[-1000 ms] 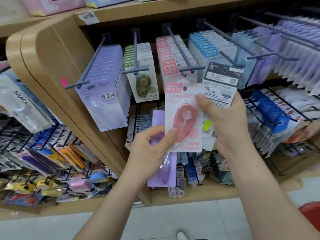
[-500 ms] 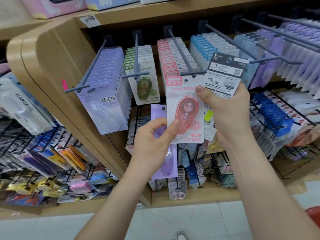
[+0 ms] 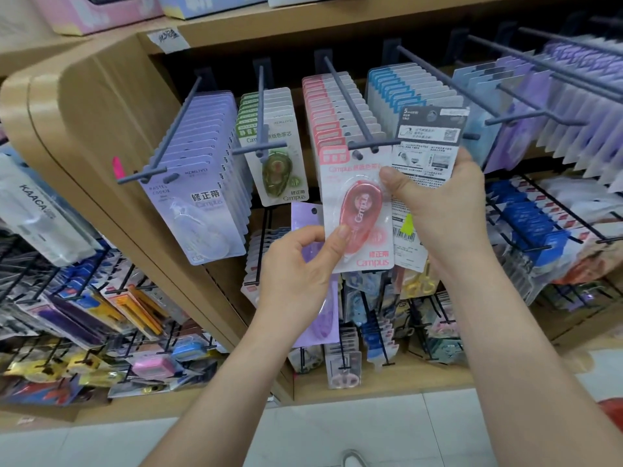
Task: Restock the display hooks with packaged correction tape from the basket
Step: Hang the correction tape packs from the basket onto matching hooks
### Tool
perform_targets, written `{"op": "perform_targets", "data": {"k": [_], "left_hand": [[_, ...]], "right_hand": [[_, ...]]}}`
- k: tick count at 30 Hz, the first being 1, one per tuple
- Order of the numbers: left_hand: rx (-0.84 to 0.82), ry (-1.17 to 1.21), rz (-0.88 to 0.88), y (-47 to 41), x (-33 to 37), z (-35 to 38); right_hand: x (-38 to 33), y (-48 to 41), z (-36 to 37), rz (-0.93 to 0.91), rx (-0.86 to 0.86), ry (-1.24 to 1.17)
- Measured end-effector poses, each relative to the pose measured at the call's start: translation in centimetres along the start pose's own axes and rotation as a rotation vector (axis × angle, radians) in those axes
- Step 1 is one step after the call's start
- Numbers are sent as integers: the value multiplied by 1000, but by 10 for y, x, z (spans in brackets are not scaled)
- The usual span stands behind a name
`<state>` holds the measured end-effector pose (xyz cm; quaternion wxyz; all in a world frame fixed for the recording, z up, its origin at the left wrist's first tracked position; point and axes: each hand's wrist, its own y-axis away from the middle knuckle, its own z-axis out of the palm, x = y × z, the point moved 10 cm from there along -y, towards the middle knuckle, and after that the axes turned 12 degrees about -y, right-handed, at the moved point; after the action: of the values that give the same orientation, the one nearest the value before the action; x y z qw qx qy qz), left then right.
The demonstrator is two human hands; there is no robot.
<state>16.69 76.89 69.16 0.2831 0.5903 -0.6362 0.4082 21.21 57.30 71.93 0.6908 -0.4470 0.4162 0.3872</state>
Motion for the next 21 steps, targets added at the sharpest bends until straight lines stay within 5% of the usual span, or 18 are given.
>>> {"op": "perform_targets", "data": {"k": [21], "left_hand": [[171, -559, -116, -24, -16, -20]], "right_hand": [[15, 7, 4, -32, -55, 308]]}}
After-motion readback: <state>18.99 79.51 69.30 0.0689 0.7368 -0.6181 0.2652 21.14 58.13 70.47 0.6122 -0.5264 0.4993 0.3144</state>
